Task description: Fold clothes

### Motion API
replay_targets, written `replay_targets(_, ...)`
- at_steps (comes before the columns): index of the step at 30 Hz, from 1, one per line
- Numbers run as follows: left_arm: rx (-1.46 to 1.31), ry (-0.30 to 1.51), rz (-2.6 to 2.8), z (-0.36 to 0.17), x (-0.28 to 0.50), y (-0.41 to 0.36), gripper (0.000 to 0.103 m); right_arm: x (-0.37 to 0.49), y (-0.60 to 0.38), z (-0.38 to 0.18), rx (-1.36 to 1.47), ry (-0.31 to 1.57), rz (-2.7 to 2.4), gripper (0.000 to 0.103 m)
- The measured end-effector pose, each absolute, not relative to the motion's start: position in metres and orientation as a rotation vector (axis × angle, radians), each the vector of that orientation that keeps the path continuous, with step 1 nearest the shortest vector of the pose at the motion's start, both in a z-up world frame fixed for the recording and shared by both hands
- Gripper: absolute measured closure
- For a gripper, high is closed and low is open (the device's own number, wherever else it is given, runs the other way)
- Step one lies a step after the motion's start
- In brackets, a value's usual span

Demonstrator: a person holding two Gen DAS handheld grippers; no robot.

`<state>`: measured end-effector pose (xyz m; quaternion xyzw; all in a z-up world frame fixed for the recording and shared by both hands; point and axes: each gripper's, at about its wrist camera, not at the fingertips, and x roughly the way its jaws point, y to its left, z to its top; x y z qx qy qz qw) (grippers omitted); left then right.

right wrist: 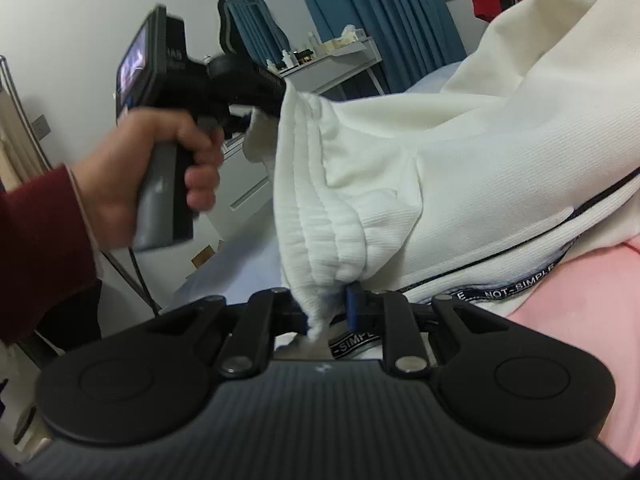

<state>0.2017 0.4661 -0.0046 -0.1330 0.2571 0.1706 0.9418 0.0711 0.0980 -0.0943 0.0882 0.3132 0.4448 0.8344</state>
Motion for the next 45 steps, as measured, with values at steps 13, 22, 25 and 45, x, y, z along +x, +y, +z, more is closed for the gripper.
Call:
replay_targets(13, -0.341, 0.503, 0.338, 0.012, 0.072, 0.459, 0.039, 0.03, 0.061, -0.066, 0.075, 0.618, 0.957, 0.014)
replay_targets(22, -0.196, 0.428, 0.299, 0.067, -0.013, 0.352, 0.028, 0.007, -0.021, -0.024, 0.1, 0.544, 0.842, 0.014)
replay_targets(25, -0.156, 0.417, 0.224, 0.08, -0.027, 0.299, 0.026, 0.001, -0.056, -0.005, 0.118, 0.501, 0.793, 0.014)
replay_targets(45, -0.02, 0.352, -0.117, 0.056, -0.04, 0.038, 0.022, 0.012, -0.223, 0.005, 0.097, 0.359, 0.503, 0.014)
